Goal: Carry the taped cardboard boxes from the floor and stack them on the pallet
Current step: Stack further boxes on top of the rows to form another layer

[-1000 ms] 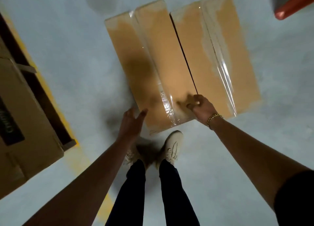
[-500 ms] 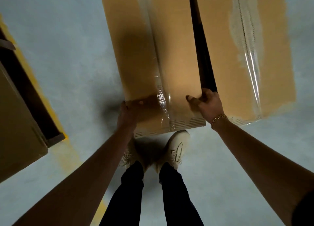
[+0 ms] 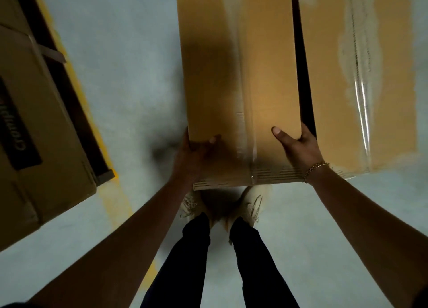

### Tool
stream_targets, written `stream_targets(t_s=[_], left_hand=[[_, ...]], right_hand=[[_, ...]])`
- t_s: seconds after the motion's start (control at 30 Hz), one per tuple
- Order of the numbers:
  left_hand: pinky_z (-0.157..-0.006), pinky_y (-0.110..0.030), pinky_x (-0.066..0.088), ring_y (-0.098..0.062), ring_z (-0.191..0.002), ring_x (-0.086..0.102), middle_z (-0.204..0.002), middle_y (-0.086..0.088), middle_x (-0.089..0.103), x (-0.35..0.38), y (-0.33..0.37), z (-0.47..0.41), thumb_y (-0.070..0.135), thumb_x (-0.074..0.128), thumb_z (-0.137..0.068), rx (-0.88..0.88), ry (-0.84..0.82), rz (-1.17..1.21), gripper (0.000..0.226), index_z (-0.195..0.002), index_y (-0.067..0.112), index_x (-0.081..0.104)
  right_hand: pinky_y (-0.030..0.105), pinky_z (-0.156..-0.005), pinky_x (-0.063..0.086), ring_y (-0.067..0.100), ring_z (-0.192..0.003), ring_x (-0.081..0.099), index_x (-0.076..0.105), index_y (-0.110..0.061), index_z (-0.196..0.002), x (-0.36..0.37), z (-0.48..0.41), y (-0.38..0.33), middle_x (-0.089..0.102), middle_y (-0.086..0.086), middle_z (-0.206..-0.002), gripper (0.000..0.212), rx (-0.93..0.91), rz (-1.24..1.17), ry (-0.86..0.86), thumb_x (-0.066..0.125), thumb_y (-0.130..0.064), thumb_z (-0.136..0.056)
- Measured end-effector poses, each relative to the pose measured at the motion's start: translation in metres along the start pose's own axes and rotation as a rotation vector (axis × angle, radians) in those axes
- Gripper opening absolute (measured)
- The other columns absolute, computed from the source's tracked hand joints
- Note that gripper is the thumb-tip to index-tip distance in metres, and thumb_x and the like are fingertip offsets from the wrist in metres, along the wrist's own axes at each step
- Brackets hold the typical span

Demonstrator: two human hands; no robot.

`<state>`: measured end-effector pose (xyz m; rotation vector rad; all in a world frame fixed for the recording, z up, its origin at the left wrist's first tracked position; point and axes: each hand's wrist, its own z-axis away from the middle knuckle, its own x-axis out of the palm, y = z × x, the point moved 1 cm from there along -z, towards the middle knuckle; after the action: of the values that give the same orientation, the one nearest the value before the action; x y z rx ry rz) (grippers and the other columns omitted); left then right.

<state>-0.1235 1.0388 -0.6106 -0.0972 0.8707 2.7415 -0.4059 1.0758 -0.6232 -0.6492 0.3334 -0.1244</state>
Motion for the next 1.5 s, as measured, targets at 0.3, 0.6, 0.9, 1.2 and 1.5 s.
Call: stream_targets(t_s=[0.3,0.6,0.9,1.2,1.5], left_hand=[[-0.088,-0.033,0.052,-0.011,-0.11,0.066,-0.123,0.016,0.069,-0.082,0.117,0.194,0.066,0.074,-0.077,0.149,0.083,0.005,0.078,-0.146,0.048,0.043],[-0.1,-0.047,0.054,-0.021,-0.112,0.066,-0.125,0.01,0.069,-0.182,0.195,0.407,0.084,0.065,-0.072,0.302,0.184,-0.017,0.085,-0.146,0.055,0.037],[-0.101,-0.034,0.05,-0.013,-0.11,0.065,-0.121,0.012,0.068,-0.264,0.139,0.566,0.053,0.072,-0.088,0.418,0.392,0.088,0.052,-0.135,0.044,0.052],[-0.104,-0.045,0.05,-0.017,-0.116,0.063,-0.128,0.014,0.066,-0.38,0.045,0.644,0.078,0.066,-0.073,0.283,0.564,0.204,0.083,-0.146,0.051,0.04],[-0.096,-0.042,0.049,-0.024,-0.111,0.059,-0.124,0.006,0.062,-0.57,-0.05,0.66,0.065,0.069,-0.085,0.189,0.607,0.237,0.071,-0.147,0.047,0.042]], right_hand=[[0.032,-0.099,0.047,0.013,-0.107,0.062,0.05,-0.031,-0.139,-0.017,0.203,-0.169,0.062,-0.025,-0.101,0.065,-0.106,0.121,0.062,0.079,-0.048,-0.083],[0.029,-0.102,0.04,0.01,-0.116,0.053,0.049,-0.023,-0.146,-0.015,0.42,-0.285,0.056,-0.015,-0.125,0.075,-0.28,0.131,0.058,0.075,-0.055,-0.083],[0.03,-0.094,0.044,0.012,-0.107,0.061,0.06,-0.031,-0.122,0.038,0.561,-0.291,0.064,-0.018,-0.11,0.046,-0.397,0.235,-0.109,0.075,-0.052,-0.084],[0.044,-0.101,0.051,0.019,-0.105,0.066,0.06,-0.039,-0.118,0.168,0.648,-0.273,0.07,-0.013,-0.108,0.045,-0.446,0.332,-0.292,0.076,-0.057,-0.08],[0.044,-0.101,0.051,0.019,-0.107,0.066,0.064,-0.03,-0.127,0.372,0.718,-0.241,0.071,-0.008,-0.115,0.06,-0.425,0.398,-0.366,0.077,-0.061,-0.078]])
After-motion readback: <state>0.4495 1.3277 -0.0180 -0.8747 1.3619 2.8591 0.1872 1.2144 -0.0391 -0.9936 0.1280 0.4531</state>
